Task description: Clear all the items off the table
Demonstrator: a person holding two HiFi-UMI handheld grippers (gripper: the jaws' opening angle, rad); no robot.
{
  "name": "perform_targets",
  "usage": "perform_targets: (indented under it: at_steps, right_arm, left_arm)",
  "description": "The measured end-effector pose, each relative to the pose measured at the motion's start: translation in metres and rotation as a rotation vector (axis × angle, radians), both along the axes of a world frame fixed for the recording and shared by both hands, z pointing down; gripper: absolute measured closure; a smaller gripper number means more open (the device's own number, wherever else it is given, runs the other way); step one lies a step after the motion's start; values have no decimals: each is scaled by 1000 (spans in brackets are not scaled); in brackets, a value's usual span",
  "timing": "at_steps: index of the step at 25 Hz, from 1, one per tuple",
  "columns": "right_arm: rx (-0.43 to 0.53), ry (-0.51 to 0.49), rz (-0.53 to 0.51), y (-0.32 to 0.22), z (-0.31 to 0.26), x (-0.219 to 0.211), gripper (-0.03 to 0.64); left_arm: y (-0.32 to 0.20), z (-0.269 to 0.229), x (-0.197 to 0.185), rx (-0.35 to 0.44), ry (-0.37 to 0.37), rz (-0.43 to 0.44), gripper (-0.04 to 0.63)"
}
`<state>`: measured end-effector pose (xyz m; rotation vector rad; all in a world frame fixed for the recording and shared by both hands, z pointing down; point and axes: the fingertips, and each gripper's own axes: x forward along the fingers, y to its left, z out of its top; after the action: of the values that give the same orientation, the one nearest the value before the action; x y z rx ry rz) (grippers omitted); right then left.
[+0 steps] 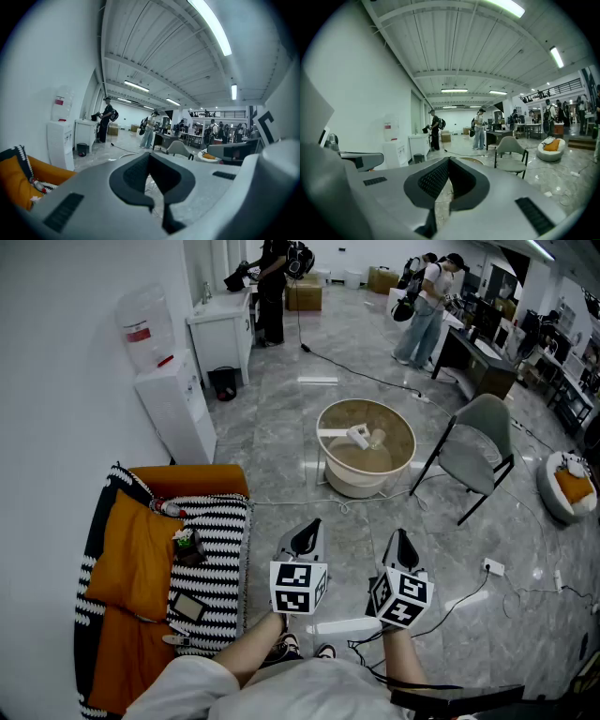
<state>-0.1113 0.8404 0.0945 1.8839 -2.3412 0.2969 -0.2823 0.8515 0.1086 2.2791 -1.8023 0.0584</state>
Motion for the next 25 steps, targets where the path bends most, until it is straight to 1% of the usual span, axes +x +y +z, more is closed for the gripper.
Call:
perform_targets:
  at_steps: [6, 9, 13, 20, 25]
  right_arm:
    - [4, -7, 7, -2, 2, -17, 600]
    - [9, -7, 4, 0, 3, -23, 600]
    - [28, -42, -1, 1, 2, -33, 600]
    - [-4, -28, 53, 2, 12, -32, 600]
    - [-5, -25, 80, -6, 11, -25, 600]
  left_arm:
    - [-2, -2, -13, 9, -30, 24, 592]
    - [-2, 0, -17, 6, -33, 37, 592]
    - [-5, 1, -24, 11, -35, 57, 592]
    - [-12, 4, -27, 8, -38, 91, 592]
    - [-23, 0, -26, 24, -44, 103, 592]
